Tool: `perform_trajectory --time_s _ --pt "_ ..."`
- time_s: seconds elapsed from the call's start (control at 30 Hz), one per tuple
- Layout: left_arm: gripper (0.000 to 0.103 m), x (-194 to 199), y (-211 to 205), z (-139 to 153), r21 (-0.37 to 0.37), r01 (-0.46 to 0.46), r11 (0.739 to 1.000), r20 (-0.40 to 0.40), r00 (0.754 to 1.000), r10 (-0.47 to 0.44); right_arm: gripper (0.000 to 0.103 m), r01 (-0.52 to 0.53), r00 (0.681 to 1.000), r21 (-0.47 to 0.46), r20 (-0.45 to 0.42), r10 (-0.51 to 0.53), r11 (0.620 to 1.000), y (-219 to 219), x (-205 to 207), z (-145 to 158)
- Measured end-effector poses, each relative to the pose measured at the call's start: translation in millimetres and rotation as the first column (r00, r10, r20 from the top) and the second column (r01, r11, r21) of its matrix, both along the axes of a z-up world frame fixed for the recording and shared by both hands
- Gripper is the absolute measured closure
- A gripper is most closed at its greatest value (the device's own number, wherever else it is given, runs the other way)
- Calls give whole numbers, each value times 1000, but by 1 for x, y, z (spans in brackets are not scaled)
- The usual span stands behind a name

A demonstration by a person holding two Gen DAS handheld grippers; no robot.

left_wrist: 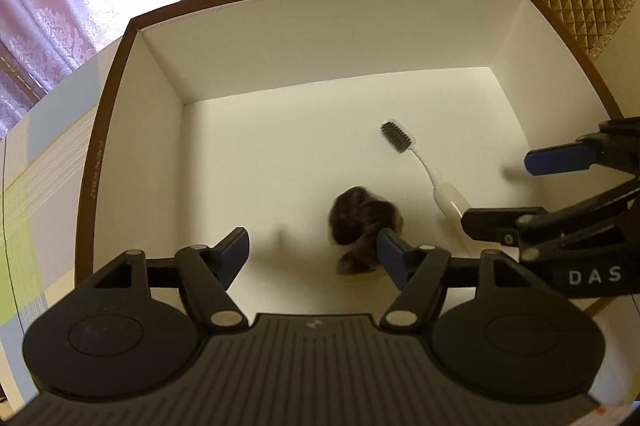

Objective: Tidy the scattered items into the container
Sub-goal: 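Open both tools to drop the scrunchie and toothbrush into the box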

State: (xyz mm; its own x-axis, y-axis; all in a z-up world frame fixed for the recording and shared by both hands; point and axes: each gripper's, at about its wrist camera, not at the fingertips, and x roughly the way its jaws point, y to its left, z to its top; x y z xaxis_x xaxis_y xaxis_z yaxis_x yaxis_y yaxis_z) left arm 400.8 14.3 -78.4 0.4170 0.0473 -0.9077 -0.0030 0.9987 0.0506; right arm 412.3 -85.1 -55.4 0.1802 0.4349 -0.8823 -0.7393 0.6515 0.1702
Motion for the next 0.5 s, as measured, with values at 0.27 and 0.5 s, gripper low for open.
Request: perform_trajectory --time_s 0.27,0.5 --pt "27 -10 0 5 18 -7 1000 5 1000 6 17 -23 999 11 26 23 1000 -5 -11 11" --pt "25 -20 0 15 34 -12 999 30 999 11 12 -24 998 27 65 22 999 -10 -21 25"
